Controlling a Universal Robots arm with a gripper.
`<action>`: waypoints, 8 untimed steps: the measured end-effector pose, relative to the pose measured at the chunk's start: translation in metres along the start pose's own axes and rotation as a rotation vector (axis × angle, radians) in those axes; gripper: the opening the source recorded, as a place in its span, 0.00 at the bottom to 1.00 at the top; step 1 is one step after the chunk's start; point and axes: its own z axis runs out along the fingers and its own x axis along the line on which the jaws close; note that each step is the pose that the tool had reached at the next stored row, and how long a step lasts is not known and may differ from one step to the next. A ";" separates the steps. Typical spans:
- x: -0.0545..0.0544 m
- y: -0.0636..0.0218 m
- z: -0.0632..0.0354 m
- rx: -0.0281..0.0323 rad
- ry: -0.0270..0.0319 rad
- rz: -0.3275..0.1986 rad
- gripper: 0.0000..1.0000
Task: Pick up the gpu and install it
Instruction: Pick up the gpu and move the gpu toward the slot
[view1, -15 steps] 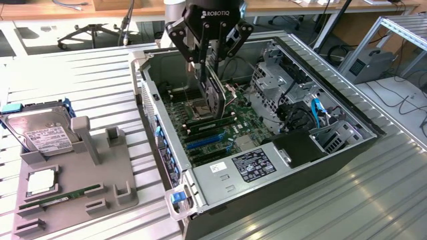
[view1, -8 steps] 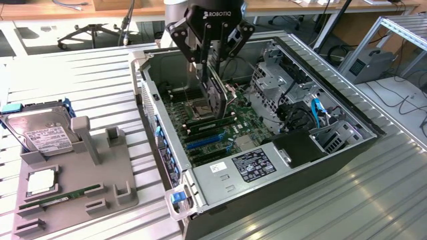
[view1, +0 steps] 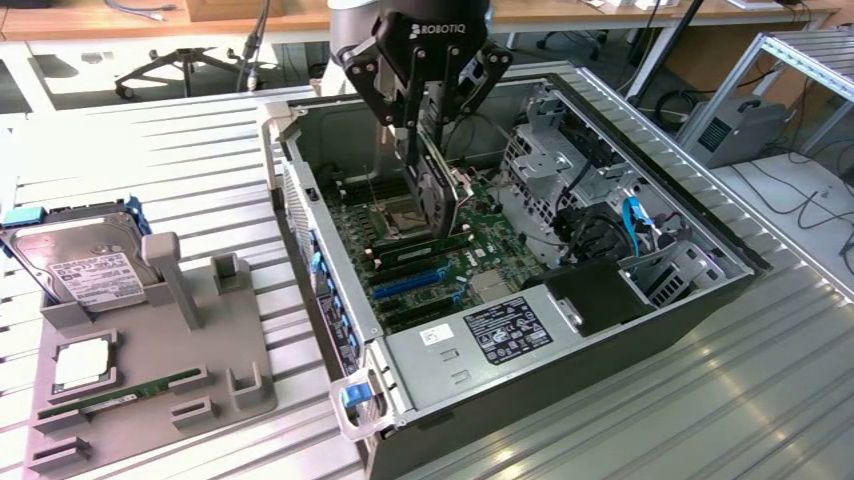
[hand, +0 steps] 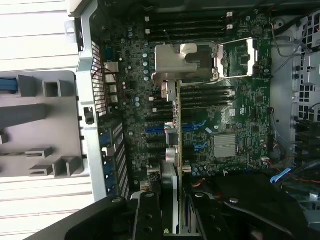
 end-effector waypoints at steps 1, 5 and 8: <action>0.000 0.0000 0.0002 0.0003 0.0000 0.000 0.27; -0.002 0.0003 0.0010 0.0028 -0.0002 0.000 0.27; -0.005 0.0005 0.0020 0.0050 -0.0003 0.000 0.27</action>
